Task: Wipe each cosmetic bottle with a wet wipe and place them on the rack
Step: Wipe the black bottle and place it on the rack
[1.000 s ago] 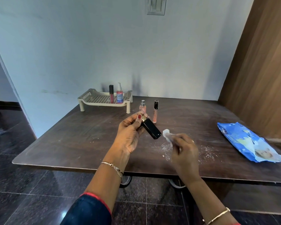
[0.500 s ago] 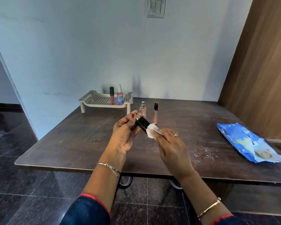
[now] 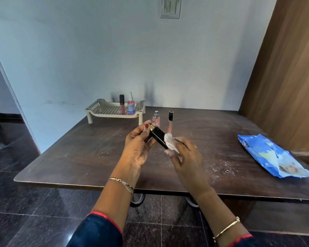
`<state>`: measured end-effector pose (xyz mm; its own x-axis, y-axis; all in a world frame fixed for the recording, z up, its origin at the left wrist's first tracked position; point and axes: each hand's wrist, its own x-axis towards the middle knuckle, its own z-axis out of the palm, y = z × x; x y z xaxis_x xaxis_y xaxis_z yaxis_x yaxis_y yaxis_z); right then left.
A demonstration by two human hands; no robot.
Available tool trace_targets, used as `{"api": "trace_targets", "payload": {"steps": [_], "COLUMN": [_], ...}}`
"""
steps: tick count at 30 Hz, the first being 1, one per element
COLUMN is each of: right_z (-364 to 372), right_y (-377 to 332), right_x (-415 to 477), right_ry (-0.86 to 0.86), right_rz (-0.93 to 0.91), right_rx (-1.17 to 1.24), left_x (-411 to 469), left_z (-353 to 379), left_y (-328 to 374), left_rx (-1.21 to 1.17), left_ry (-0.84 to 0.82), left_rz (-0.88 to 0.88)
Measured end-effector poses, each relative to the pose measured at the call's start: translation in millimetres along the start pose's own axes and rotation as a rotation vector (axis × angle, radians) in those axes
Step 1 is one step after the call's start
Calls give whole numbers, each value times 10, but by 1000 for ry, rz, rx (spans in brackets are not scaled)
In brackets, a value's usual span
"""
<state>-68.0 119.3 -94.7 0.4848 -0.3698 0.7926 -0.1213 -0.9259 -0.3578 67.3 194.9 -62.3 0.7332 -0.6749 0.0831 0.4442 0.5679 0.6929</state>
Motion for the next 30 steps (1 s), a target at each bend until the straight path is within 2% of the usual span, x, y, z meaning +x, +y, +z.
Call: {"api": "trace_targets", "payload": {"steps": [6,15,20,22,25,28,30], "right_z": [-3,22,27,30,12,-63,-126], "right_y": [36,27,11,18,26,13,21], "right_x": [-15,-40,-58,-78,-62,69,189], "right_ry": [19,87,89,97,116,115,165], "right_rz": [-99,15,16,114,405,790,973], "right_rx": [-59,-2,34,116,347,720,933], "left_x": [-18,-18,-36,-51,-70,-63,-56], "left_z": [-13,-24,-41,-44,-40,-41,-38], "left_y": [-79,-85,-98,-104,-91,-53,-31], "left_rx": [-69,-56,-68,-48,-20,-7,8], "left_ry": [33,15,24,21,2,-9,-12], "left_rz": [-42,-46,-46,-38,-12,6,14]}}
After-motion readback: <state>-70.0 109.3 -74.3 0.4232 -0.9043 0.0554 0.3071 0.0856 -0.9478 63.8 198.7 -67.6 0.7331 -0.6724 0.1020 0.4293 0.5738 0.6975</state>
